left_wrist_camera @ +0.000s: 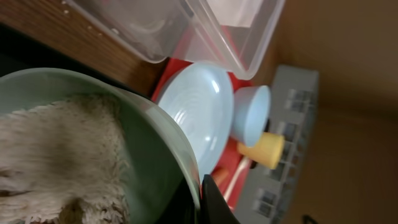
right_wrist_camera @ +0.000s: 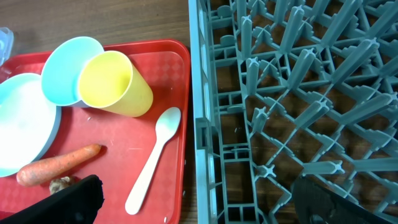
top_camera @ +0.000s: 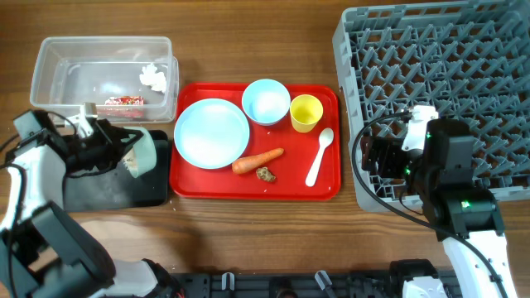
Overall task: Sort waste into correct bins and load items into the dishwasher rack
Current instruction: 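Return the emptied teal bowl onto the red tray with the left gripper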
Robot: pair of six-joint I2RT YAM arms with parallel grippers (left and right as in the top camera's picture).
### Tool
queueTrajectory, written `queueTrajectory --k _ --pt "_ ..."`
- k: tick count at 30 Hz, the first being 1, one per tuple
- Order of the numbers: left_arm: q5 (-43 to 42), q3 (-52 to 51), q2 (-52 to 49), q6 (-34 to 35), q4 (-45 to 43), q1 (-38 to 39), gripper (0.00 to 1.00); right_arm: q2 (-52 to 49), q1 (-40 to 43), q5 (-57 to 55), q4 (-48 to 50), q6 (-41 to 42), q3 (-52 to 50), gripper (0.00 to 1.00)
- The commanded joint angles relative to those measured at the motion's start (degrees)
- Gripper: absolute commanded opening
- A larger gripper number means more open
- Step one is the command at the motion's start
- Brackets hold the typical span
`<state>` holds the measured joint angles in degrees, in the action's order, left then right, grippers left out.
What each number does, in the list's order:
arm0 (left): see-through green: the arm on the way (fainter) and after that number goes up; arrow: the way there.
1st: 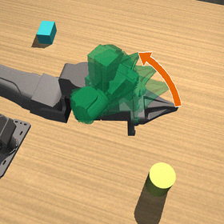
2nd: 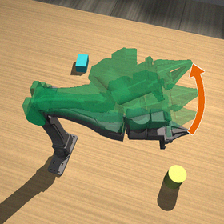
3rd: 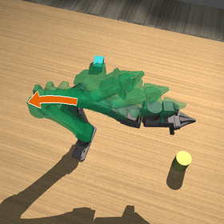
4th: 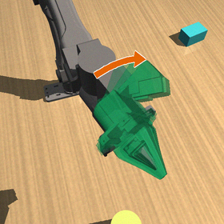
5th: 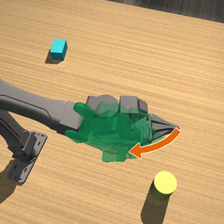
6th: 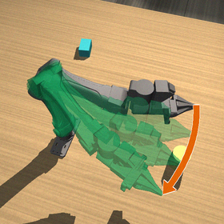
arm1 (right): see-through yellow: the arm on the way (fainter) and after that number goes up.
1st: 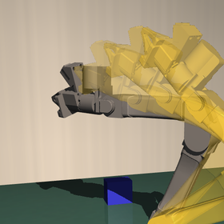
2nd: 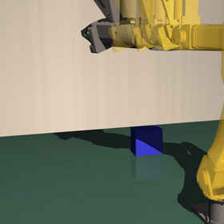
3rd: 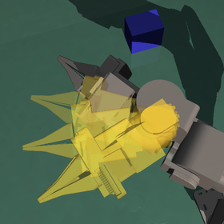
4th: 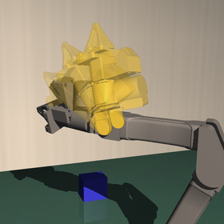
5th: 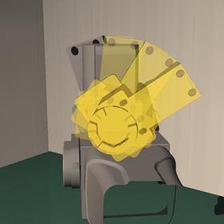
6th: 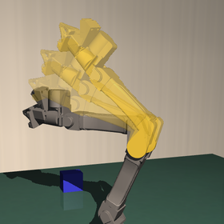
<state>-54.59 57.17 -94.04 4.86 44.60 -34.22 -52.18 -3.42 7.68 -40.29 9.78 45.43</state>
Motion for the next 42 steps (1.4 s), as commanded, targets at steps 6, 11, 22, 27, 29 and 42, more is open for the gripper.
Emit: queueTrajectory --k 6,11,22,27,29,42 --pt "-26.23 0.55 -7.98 -6.16 0.09 -6.71 0.04 -0.15 0.07 -0.52 -0.07 -0.74 1.49 1.0" --pt "-30.21 0.52 -7.98 -6.12 0.83 -7.76 0.04 -0.15 0.07 -0.55 -0.07 -0.79 1.49 1.0" --pt "-30.47 0.52 -7.98 -5.95 3.61 -7.8 0.04 -0.15 0.07 -0.52 -0.11 -0.74 1.49 1.0" --pt "-32.02 0.52 -7.98 -5.68 5.73 -7.8 0.04 -0.15 0.07 -0.55 -0.09 -0.76 1.49 1.0" --pt "-33.4 0.52 -7.98 -5.4 6.71 -7.82 0.04 -0.15 0.07 -0.52 -0.11 -0.74 1.49 1.0" --pt "-35.01 0.52 -7.98 0.37 6.99 -7.82 0.04 -0.15 0.07 -0.55 -0.15 -0.76 1.49 1.0"
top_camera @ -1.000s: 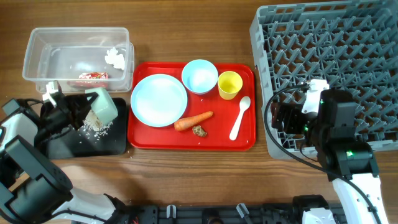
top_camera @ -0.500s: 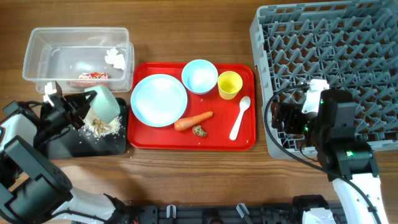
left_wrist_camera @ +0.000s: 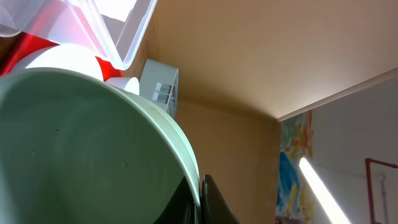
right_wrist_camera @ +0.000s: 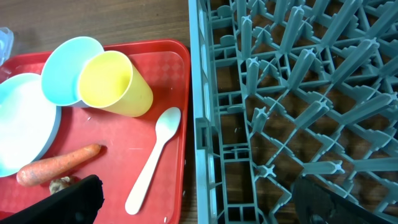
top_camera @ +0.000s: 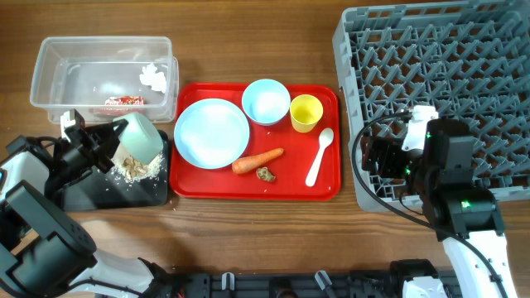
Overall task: Sort waste into correct bins and load items into the dishwasher rack
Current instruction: 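Return the emptied teal bowl onto the red tray with the left gripper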
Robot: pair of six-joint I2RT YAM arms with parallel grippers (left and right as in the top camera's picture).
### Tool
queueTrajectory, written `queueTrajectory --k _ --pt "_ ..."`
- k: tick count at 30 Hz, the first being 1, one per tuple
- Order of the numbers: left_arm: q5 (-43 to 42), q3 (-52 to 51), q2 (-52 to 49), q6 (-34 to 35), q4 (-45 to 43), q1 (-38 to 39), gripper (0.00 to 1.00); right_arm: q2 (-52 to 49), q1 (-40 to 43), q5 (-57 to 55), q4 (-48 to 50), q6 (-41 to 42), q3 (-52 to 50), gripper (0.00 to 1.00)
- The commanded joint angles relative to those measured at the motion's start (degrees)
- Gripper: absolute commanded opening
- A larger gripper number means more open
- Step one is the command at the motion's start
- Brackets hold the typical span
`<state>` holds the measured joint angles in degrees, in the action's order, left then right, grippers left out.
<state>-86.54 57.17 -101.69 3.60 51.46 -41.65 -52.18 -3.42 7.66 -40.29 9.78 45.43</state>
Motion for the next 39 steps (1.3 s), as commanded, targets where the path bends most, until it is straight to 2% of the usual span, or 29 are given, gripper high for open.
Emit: queueTrajectory --k 1,11,19,22,24,27,31,37,39 --pt "-3.82 0.52 -0.33 1.64 0.13 -0.44 0.04 -0.15 0.07 -0.52 -0.15 -0.74 1.49 1.0" --pt "-3.8 0.55 -0.33 6.25 0.26 -2.21 0.04 -0.15 0.07 -0.52 -0.52 -0.76 1.49 1.0" --pt "-3.78 0.52 -0.33 7.39 0.31 -2.62 0.04 -0.15 0.07 -0.55 -0.5 -0.76 1.49 1.0" --pt "-3.78 0.55 -0.24 6.21 0.24 -2.45 0.04 -0.15 0.07 -0.52 -0.52 -0.76 1.49 1.0" --pt "-3.5 0.55 0.02 2.58 -0.15 -2.08 0.04 -0.15 0.07 -0.55 -0.5 -0.79 1.49 1.0" --pt "-0.17 0.61 1.62 -4.31 -0.17 -1.16 0.04 -0.15 0.07 -0.55 -0.5 -0.79 1.49 1.0" --pt "6.67 0.81 6.19 -7.32 -0.44 0.39 0.04 -0.15 0.07 -0.55 -0.52 -0.76 1.49 1.0" --pt "19.98 3.58 16.33 -7.06 -0.61 6.29 0.04 -0.15 0.07 -0.55 -0.5 -0.76 1.49 1.0" --pt "25.62 3.93 19.71 -4.94 -2.45 10.25 0.04 -0.15 0.07 -0.52 -0.5 -0.79 1.49 1.0"
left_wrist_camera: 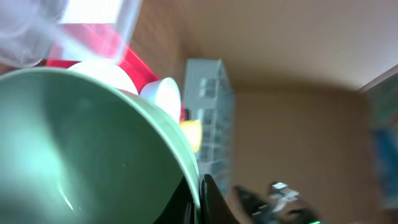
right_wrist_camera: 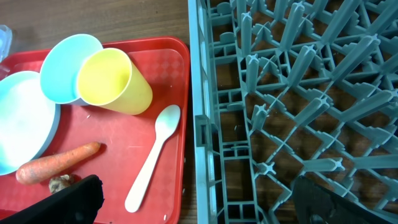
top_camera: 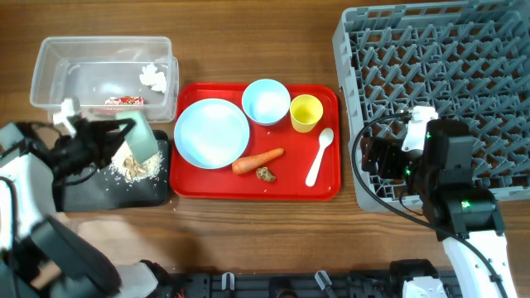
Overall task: Sort waste into correct bins and load items into the dishwasher rack
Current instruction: 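Return the emptied teal bowl onto the red tray with the left gripper, then grasp the yellow cup with the left gripper and lift it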
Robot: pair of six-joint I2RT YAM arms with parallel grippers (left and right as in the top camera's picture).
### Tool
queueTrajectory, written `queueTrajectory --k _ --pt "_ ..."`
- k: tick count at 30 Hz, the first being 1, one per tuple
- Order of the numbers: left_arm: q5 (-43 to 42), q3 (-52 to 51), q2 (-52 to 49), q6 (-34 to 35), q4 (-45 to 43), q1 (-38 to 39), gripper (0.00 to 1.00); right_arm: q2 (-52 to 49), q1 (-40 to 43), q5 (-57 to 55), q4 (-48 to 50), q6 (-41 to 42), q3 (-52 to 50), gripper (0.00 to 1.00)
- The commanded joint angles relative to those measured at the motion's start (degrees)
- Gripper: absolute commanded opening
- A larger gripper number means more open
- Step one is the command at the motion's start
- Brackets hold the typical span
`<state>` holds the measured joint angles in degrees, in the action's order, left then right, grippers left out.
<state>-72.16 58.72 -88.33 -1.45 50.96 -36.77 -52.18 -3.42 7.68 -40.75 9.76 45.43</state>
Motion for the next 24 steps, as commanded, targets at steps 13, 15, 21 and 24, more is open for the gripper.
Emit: queueTrajectory --k 13,15,21,24 --pt "51.65 2.36 5.33 10.38 -14.47 42.4 0.04 -0.15 0.07 -0.55 -0.02 -0.72 1.49 1.0" --pt "57.27 2.36 3.06 11.65 -15.58 46.31 0.04 -0.15 0.07 -0.55 -0.04 -0.74 1.49 1.0" --pt "60.74 2.36 -4.57 12.85 -18.23 52.09 0.04 -0.15 0.07 -0.55 -0.04 -0.72 1.49 1.0" --pt "60.74 2.36 -7.63 12.9 -18.45 53.07 0.04 -0.15 0.07 -0.55 -0.04 -0.74 1.49 1.0"
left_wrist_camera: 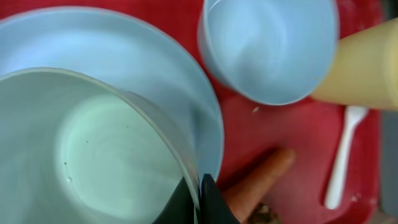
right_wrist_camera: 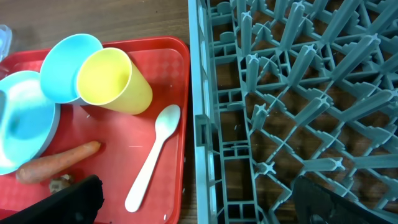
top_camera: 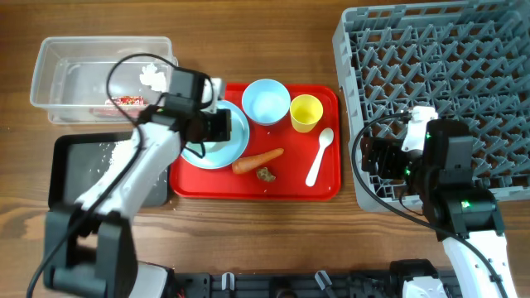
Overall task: Sort waste into correct bins and load items into the dishwasher rack
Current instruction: 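Grasp the yellow cup with the left gripper and lift it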
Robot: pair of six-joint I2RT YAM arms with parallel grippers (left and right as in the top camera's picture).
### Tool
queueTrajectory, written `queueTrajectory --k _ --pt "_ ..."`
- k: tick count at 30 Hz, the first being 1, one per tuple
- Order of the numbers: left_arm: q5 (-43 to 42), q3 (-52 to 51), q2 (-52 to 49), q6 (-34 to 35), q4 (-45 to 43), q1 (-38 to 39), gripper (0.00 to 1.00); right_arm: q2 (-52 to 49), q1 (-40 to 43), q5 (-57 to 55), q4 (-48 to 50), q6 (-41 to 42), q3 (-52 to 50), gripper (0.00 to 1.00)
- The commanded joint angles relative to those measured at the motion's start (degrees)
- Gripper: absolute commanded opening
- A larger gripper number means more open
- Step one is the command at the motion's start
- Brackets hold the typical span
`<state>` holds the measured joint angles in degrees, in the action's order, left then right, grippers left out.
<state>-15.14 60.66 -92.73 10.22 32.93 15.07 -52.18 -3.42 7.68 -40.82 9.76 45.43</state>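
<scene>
My left gripper (left_wrist_camera: 198, 196) is shut on the rim of a pale green cup (left_wrist_camera: 93, 155), which is empty inside. It hangs over the blue plate (left_wrist_camera: 155, 56) on the red tray (top_camera: 327, 186). Seen from overhead, the left gripper (top_camera: 205, 131) is over the plate's left part. On the tray are also a blue bowl (top_camera: 266, 101), a yellow cup (top_camera: 305, 112), a white spoon (top_camera: 319, 157), a carrot (top_camera: 257, 161) and a brown scrap (top_camera: 266, 175). My right gripper (right_wrist_camera: 199, 202) stands open over the left edge of the grey dish rack (top_camera: 439, 66).
A black tray (top_camera: 74, 170) holding pale food crumbs (top_camera: 112, 149) lies left of the red tray. Behind it stands a clear bin (top_camera: 41, 74) with a white wad and a red wrapper inside. The right arm (top_camera: 447, 174) overhangs the rack's front left corner.
My left gripper, still shut on the green cup, has moved right from over the black tray to over the blue plate on the red tray. The right arm has not moved.
The green cup was held tilted over the black tray with pale food in it. Then the food lay on the black tray and the cup was empty. The cup stayed there, and now it is over the blue plate.
</scene>
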Motion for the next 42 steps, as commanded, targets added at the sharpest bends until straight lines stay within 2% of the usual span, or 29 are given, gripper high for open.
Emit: queueTrajectory --k 1,5,7,9,14,19,22,25,32,42 --pt "3.72 0.42 -4.17 1.51 -0.42 1.22 0.04 -0.15 0.07 -0.55 0.02 -0.74 1.49 1.0" --pt "3.69 0.44 -5.01 2.69 -0.48 1.22 0.04 -0.15 0.07 -0.55 0.02 -0.74 1.49 1.0" --pt "3.67 0.44 -4.87 2.69 -0.7 1.22 0.08 -0.15 0.07 -0.55 0.02 -0.74 1.49 1.0" --pt "3.3 0.52 -4.61 2.71 -0.66 1.22 0.31 -0.15 0.07 -0.55 0.02 -0.72 1.49 1.0" --pt "1.49 3.19 -2.34 2.69 0.94 1.22 0.47 -0.15 0.07 -0.55 0.02 -0.74 1.49 1.0" --pt "-1.25 7.65 0.02 2.71 1.03 1.79 0.52 -0.15 0.07 -0.57 0.11 -0.76 1.49 1.0" --pt "-5.77 9.64 0.17 2.82 -2.25 2.93 0.53 -0.15 0.07 -0.57 0.17 -0.74 1.49 1.0" --pt "-6.49 9.7 0.02 6.1 -8.81 5.35 0.56 -0.15 0.07 -0.57 0.28 -0.72 1.49 1.0" --pt "-3.04 9.7 -2.73 6.84 -19.06 12.17 0.6 -0.15 0.07 -0.55 0.26 -0.72 1.49 1.0" --pt "3.28 9.7 -12.76 7.02 -21.57 18.23 0.57 -0.15 0.07 -0.55 0.2 -0.74 1.49 1.0"
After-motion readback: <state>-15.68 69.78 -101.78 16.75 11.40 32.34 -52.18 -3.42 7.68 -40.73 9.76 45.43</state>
